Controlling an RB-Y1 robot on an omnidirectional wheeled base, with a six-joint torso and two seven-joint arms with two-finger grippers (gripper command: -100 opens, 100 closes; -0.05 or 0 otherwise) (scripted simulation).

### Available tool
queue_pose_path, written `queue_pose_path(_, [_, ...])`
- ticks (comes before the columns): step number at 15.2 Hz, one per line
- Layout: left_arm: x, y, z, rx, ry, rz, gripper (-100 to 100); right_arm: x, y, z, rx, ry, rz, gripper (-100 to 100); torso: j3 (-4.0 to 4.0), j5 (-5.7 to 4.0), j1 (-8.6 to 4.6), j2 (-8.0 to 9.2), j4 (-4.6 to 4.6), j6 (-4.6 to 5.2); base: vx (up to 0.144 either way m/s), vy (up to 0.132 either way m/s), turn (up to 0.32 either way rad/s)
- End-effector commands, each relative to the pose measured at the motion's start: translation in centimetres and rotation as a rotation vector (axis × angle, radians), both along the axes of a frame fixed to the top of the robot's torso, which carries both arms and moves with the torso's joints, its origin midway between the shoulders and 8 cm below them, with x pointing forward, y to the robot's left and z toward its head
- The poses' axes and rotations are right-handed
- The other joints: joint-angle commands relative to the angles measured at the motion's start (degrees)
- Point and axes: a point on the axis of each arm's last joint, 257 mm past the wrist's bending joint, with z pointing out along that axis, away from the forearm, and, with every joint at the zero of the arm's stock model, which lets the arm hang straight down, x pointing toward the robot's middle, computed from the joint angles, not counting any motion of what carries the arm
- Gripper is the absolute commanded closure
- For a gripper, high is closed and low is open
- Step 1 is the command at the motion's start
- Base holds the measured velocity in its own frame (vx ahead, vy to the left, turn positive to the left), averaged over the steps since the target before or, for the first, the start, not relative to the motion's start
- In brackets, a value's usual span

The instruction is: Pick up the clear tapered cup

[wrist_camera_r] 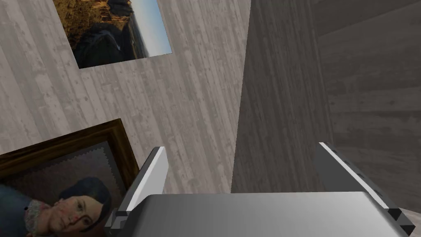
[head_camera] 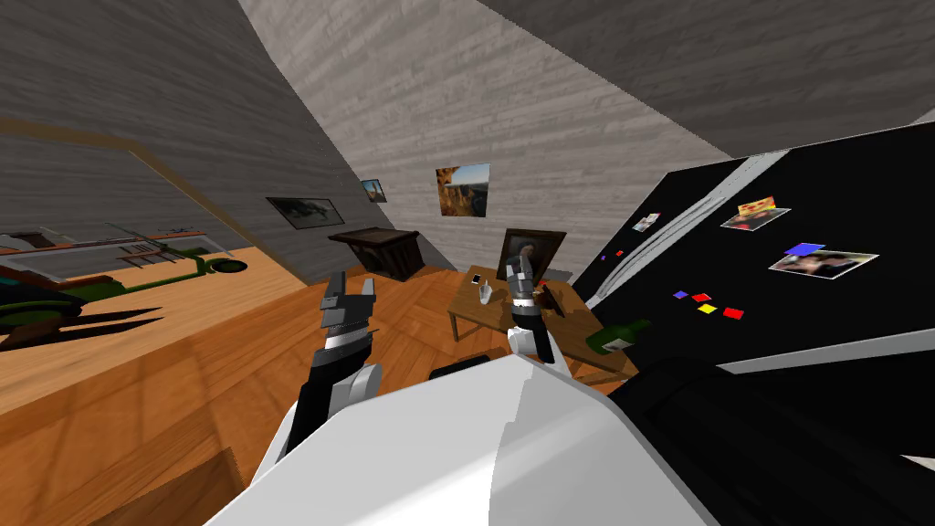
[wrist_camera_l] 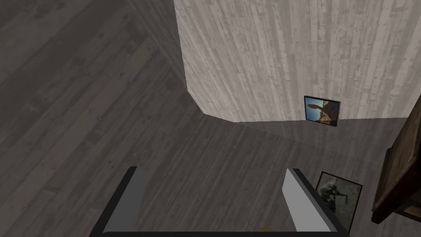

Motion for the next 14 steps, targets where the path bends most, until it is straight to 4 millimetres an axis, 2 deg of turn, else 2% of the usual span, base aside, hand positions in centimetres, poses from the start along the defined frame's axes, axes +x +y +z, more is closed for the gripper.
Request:
queue_pose_path(1, [0.0, 0.0, 0.0, 0.000, 0.000, 0.000, 0, 0.4, 0.5, -0.7, -0.048, 0.022, 0.020, -100, 0.00, 0.00, 0.00, 0.00, 0.00, 0.00, 0.007, 0.016, 0.042])
queue_pose_path(6, [0.0, 0.0, 0.0, 0.000, 0.000, 0.000, 0, 1.1, 1.3, -2.3, -0.130, 0.067, 0.051, -100, -0.04, 0.03, 0.15, -0.07, -0.02, -0.02, 0.014, 0.038, 0.053])
queue_pose_path(7, [0.0, 0.0, 0.0, 0.000, 0.000, 0.000, 0, 1.5, 1.6, -3.5, -0.167, 0.094, 0.062, -100, -0.05, 0.03, 0.16, -0.08, -0.02, -0.01, 0.022, 0.057, 0.080])
queue_pose_path(8, [0.0, 0.0, 0.0, 0.000, 0.000, 0.000, 0, 1.5, 1.7, -3.5, -0.179, 0.096, 0.067, -100, -0.06, 0.04, 0.20, -0.10, -0.02, -0.02, 0.020, 0.059, 0.071])
queue_pose_path(9, [0.0, 0.0, 0.0, 0.000, 0.000, 0.000, 0, 1.9, 1.9, -4.8, -0.212, 0.126, 0.075, -100, -0.06, 0.05, 0.22, -0.09, -0.02, -0.01, 0.025, 0.067, 0.089])
queue_pose_path(11, [0.0, 0.0, 0.0, 0.000, 0.000, 0.000, 0, 1.9, 2.1, -4.9, -0.231, 0.129, 0.084, -100, -0.06, 0.06, 0.25, -0.11, -0.03, -0.01, 0.019, 0.051, 0.045])
queue_pose_path(12, [0.0, 0.0, 0.0, 0.000, 0.000, 0.000, 0, 2.3, 2.2, -6.4, -0.274, 0.163, 0.095, -100, -0.05, 0.05, 0.20, -0.08, -0.02, 0.00, 0.014, 0.049, 0.080])
queue_pose_path(14, [0.0, 0.0, 0.0, 0.000, 0.000, 0.000, 0, 2.2, 2.3, -6.5, -0.288, 0.165, 0.100, -100, -0.05, 0.05, 0.20, -0.08, -0.02, -0.01, 0.016, 0.043, 0.056])
